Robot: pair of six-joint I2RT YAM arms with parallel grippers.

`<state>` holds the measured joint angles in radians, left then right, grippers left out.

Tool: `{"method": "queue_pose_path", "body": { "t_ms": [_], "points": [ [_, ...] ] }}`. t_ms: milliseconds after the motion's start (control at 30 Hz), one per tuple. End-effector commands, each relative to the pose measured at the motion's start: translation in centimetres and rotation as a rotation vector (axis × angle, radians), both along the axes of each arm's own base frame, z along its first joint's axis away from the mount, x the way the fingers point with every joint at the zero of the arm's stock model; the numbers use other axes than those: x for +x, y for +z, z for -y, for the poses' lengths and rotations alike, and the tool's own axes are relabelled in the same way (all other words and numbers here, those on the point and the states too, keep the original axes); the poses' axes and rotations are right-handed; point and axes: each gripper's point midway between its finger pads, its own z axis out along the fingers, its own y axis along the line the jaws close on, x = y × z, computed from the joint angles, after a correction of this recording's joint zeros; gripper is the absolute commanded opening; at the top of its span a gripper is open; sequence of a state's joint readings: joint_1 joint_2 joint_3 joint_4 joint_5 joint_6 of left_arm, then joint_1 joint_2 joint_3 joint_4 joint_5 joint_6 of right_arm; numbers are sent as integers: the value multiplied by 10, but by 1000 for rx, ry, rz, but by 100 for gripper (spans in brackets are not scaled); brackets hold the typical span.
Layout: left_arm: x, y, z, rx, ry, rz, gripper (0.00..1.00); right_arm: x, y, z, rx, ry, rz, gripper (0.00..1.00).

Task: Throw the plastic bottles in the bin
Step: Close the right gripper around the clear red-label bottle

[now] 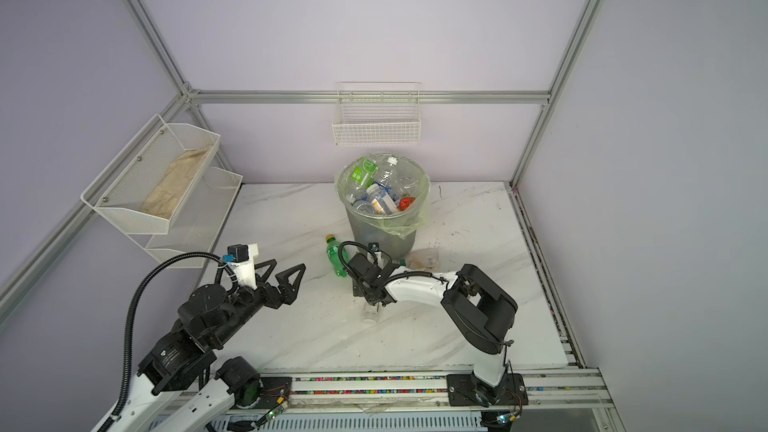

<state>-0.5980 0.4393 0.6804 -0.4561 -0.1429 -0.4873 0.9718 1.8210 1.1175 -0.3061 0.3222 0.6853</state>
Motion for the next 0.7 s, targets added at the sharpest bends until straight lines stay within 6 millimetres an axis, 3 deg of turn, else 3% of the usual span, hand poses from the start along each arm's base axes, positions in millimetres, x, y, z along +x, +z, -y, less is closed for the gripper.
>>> {"method": "queue_pose_path", "body": {
  "t_ms": [0, 133, 300, 433, 667],
  "points": [
    [1, -16, -1, 18, 9, -24, 100, -4, -4, 6, -44, -22, -8, 85],
    [0, -17, -1, 18, 10, -24, 100, -6, -6, 7, -48, -21, -9, 77],
    [1, -18, -1, 19, 11, -27, 100, -9, 1, 2, -46, 7, 0, 52],
    [1, -17, -1, 18, 12, -28, 100, -13, 11, -2, -37, 29, 14, 42],
    [2, -18, -1, 15, 16, -31, 100, -23, 53, -21, 70, 114, 71, 31]
  ]
}}
